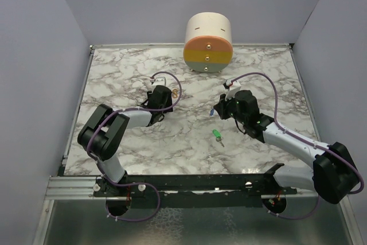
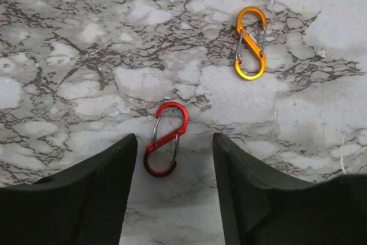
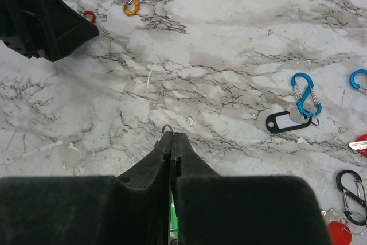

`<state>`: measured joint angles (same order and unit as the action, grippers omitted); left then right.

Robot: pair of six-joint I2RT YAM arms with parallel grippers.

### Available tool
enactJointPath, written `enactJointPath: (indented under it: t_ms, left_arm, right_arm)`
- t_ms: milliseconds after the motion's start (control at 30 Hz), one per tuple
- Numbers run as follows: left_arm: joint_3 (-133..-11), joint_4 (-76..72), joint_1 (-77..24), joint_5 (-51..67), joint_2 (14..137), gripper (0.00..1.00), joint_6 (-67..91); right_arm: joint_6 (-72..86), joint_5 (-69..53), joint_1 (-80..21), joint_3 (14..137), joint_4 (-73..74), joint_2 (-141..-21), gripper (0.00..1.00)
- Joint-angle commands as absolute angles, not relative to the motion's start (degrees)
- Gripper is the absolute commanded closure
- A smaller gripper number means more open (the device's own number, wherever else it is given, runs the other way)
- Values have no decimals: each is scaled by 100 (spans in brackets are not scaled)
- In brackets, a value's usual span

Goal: Put the keys on the keyring

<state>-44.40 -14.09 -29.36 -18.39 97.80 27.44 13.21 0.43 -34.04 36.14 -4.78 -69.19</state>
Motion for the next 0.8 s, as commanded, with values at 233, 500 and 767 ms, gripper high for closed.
enactJointPath:
  t_ms: [233, 500, 767]
  left_arm:
    - [-4366, -930, -2947, -2029, 10017, 55, 2647]
    - [-4329, -945, -2944, -1995, 10042, 65, 2637]
    - [-4324, -962, -2944, -1936, 10085, 92, 2594]
  right_arm:
    - [1283, -40, -3418, 3550, -657, -6829, 99]
    - [1280, -50, -3419, 3559, -649, -6827, 99]
    - [1280, -53, -3418, 3568, -645, -6841, 99]
